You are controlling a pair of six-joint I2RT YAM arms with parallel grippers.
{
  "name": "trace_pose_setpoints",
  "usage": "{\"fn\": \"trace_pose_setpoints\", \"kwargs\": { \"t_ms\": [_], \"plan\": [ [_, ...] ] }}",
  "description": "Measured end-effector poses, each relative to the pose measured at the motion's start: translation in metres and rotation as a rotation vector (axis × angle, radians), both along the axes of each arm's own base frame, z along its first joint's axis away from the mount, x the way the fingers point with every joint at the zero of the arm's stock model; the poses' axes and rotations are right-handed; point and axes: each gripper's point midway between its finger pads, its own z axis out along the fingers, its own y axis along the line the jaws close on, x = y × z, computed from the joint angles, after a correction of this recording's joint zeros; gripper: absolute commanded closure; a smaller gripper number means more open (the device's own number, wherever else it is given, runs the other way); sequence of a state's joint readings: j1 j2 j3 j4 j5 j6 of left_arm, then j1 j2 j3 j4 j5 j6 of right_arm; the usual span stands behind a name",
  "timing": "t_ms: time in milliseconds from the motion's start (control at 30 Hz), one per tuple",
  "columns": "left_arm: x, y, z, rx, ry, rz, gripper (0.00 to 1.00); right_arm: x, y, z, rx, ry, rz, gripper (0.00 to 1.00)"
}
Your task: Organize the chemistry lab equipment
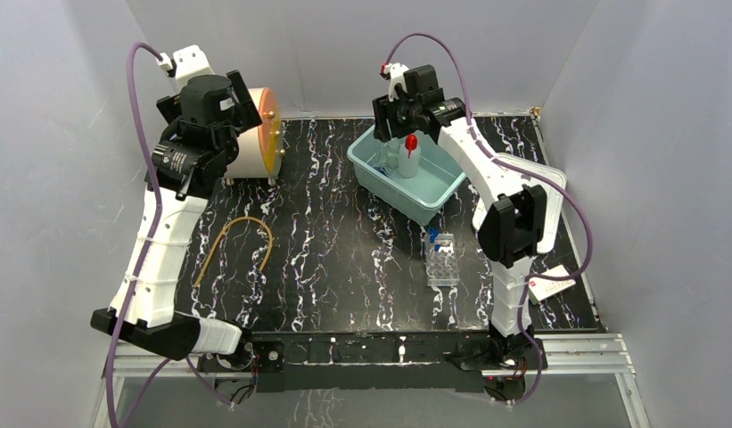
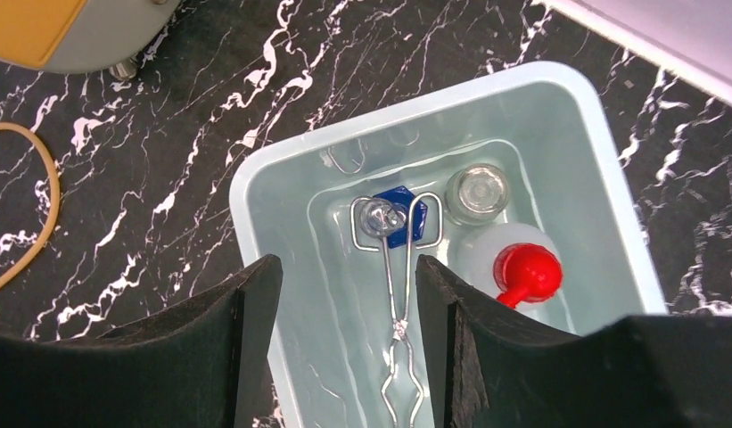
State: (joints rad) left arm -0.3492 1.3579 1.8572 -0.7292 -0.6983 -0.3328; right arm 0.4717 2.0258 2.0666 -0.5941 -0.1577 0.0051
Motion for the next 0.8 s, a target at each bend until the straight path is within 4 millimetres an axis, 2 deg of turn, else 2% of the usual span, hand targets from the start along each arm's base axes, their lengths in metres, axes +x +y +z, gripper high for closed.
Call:
{"fn": "trace_pose_setpoints", "kwargs": {
  "t_ms": [233,333,533,800],
  "plan": [
    [-0.001,0.001,0.001,-0.002,-0.005,0.001,0.04,0.022,0.011,-0.038,-0.017,0.099,-0.040,0.40],
    [-0.002,0.001,0.002,-0.002,-0.008,0.001,0.04,0.029,0.014,-0.051,-0.031,0.124,-0.053,0.51],
    [-0.002,0.002,0.003,0.000,-0.010,0.005,0.04,0.028,0.014,-0.062,-0.056,0.159,-0.074,0.63],
    [-0.002,0.004,0.005,0.005,-0.022,0.014,0.04,0.025,0.009,-0.063,-0.080,0.152,-0.095,0.66]
  ]
}}
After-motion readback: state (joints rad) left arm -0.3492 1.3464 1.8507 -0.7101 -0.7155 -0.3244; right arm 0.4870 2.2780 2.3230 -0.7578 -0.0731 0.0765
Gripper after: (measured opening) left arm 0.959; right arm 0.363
